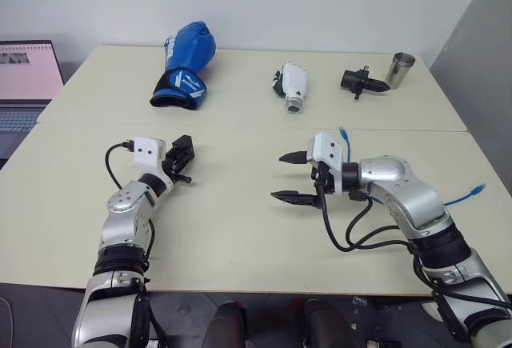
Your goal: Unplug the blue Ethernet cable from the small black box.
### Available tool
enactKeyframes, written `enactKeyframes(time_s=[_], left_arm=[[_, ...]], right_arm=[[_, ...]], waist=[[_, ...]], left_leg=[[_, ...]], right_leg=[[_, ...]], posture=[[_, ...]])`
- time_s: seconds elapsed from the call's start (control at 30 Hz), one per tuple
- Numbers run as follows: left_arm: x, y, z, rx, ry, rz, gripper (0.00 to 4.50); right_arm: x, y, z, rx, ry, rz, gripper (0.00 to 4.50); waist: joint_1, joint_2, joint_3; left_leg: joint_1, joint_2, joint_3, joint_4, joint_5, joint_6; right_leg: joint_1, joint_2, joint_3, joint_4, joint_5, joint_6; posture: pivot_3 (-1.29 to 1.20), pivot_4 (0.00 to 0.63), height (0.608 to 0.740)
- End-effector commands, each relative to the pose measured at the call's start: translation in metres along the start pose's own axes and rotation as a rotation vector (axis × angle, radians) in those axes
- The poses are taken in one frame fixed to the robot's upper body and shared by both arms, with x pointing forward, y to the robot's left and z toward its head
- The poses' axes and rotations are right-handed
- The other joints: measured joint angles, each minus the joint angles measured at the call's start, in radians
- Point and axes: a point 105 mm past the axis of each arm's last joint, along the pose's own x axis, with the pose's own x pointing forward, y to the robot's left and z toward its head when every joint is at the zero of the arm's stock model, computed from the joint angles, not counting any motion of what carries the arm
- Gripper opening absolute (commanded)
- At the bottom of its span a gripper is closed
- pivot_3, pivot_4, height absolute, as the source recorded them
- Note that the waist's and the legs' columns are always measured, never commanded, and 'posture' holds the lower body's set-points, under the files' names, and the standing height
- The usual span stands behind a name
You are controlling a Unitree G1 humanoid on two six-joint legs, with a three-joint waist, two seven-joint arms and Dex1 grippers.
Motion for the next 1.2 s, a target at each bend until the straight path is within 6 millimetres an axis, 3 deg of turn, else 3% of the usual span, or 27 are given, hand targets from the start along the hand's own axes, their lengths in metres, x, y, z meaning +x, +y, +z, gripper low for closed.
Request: enactKeyframes(time_s=[0.03, 0.53, 0.8, 0.97, 1.2], left_arm=[[-0.004, 0.007, -0.011, -0.028, 0.05, 0.022, 1.15], [-0.006, 0.01, -0.008, -0.012, 0.051, 0.031, 4.43], [-0.026, 0.008, 0.008, 0.13, 0.038, 0.006, 4.47], [-0.055, -0.008, 0.021, 0.252, 0.111, -0.12, 4.47], [-0.08, -0.021, 0.037, 0.307, 0.219, -0.338, 4.47]], right_arm=[[-0.002, 0.002, 0.008, -0.044, -0.013, 0.005, 4.5], [-0.001, -0.002, 0.011, -0.054, -0.023, -0.015, 4.5], [-0.006, -0.001, 0.015, -0.029, -0.041, -0.027, 4.5], [-0.03, -0.001, 0.012, 0.006, -0.047, -0.085, 4.5], [-0.087, -0.009, 0.011, 0.02, -0.035, -0.198, 4.5]], waist=[[0.0, 0.0, 0.0], [-0.002, 0.0, 0.0], [-0.002, 0.0, 0.0], [0.0, 0.0, 0.0], [0.003, 0.0, 0.0]], left_leg=[[0.0, 0.0, 0.0, 0.0, 0.0, 0.0], [0.001, 0.0, 0.0, 0.0, 0.0, 0.0], [0.001, 0.001, 0.0, 0.0, 0.0, 0.0], [0.0, 0.001, -0.001, 0.0, 0.0, 0.0], [0.001, 0.0, 0.0, 0.0, 0.0, 0.0]], right_leg=[[0.0, 0.0, 0.0, 0.0, 0.0, 0.0], [0.0, 0.0, 0.0, 0.001, 0.0, 0.0], [0.0, 0.0, 0.001, 0.001, 0.0, 0.0], [0.0, 0.0, 0.001, 0.0, 0.0, 0.0], [0.002, -0.001, 0.001, -0.001, 0.0, 0.0]], posture=[[0.0, 0.15, 0.74], [0.0, 0.15, 0.74], [0.0, 0.15, 0.74], [0.0, 0.15, 0.74], [0.0, 0.15, 0.74]])
